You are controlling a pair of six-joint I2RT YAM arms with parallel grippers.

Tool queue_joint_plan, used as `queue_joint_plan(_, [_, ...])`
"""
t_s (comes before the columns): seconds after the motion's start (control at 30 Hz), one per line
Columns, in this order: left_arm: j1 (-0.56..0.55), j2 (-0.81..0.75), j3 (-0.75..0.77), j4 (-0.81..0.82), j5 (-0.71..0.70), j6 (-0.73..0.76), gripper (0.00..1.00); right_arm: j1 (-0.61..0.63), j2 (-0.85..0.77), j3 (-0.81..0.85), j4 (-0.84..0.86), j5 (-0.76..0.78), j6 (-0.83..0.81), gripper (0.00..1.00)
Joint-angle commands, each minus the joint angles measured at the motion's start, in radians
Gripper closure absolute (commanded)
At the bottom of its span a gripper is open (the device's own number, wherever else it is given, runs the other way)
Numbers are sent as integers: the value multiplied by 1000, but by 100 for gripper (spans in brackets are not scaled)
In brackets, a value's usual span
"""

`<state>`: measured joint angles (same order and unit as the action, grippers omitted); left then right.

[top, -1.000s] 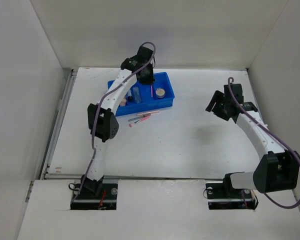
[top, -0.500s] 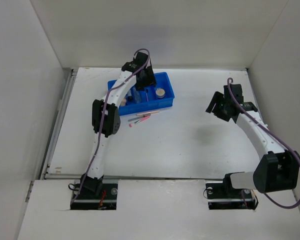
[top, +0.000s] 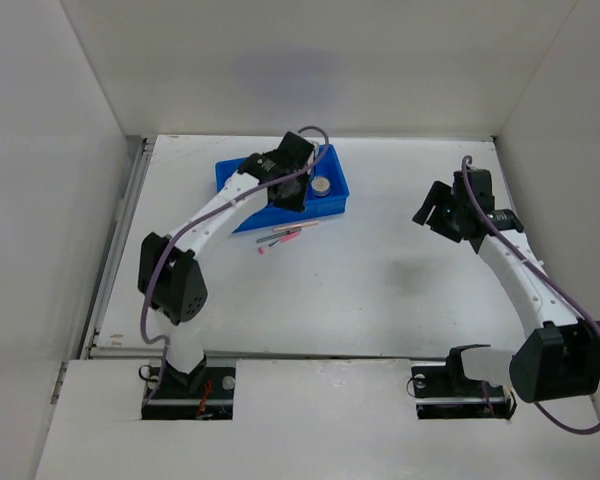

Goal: Organize the makeup

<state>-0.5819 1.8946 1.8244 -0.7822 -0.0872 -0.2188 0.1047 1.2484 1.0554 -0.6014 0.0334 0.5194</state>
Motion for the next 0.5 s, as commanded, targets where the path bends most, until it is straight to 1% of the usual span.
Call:
queue_joint_plan(0.0, [-21, -104, -211, 46, -55, 130, 80, -5, -26, -8, 5, -27, -4, 29])
queue_joint_plan(0.07, [-30, -126, -287, 75, -66, 130, 74, -5, -35, -17, 14, -38, 5, 29])
queue_joint_plan(0.1, [-30, -126, -327, 75, -89, 130, 69, -5, -35, -17, 14, -38, 5, 29])
queue_joint_plan(0.2, [-30, -98, -364, 104, -112, 116, 68, -5, -35, -17, 14, -38, 5, 29])
queue_joint_plan(0.3, [-39, -46, -364, 127, -123, 116, 65, -5, -35, -17, 14, -38, 5, 29])
queue_joint_plan(0.37, [-39, -17, -350, 127, -149, 116, 58, -5, -35, -17, 14, -38, 5, 29])
queue_joint_plan(0.4, [-39, 6, -338, 127, -166, 116, 51, -5, -35, -17, 14, -38, 5, 29])
queue_joint_plan(0.47, [-39, 18, -329, 127, -166, 137, 49, -5, -35, -17, 14, -38, 5, 29])
